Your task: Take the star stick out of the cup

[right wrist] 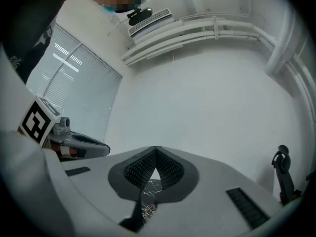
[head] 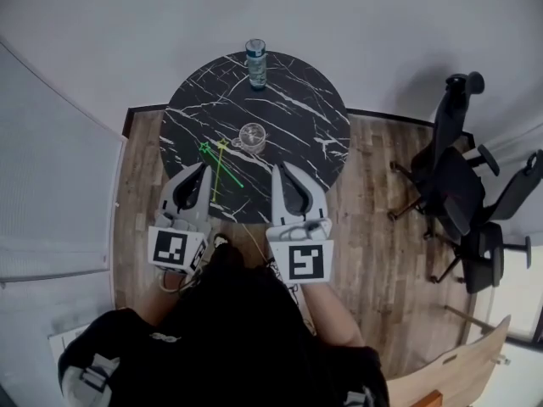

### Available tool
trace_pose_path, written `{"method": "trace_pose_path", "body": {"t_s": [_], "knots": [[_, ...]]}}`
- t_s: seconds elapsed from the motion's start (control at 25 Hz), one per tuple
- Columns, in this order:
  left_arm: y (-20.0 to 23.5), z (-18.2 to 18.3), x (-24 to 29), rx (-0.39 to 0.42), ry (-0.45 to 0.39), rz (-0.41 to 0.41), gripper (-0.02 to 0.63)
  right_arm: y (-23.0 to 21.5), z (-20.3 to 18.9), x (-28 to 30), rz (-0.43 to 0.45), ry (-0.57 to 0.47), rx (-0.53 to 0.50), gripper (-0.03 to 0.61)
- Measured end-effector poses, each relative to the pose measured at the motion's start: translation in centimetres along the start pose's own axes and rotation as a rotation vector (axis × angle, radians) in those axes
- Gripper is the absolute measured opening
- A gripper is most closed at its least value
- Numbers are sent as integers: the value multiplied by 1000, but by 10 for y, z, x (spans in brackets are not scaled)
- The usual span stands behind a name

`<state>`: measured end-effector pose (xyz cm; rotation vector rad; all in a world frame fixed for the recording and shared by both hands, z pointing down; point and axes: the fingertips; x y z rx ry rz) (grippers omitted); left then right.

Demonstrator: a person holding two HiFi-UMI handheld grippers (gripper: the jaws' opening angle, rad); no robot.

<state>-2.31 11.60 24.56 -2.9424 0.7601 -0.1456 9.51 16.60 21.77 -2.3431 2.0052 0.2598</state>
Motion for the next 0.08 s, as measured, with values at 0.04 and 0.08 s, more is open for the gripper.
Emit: {"method": "trace_pose_path", "body": {"t_s": [0.04, 0.08], "knots": [[-3, 0, 0, -1, 3, -5, -1, -1, 1, -3, -4, -4, 8, -5], [-6, 0, -1, -1, 7, -10, -1, -2, 2, -6, -8, -7, 17, -5]]}}
Point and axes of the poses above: the fingertips, and each gripper's own axes: x forward along the fingers, y to its left, z out of its top, and after that the axes turned 13 degrees about -z, right-handed
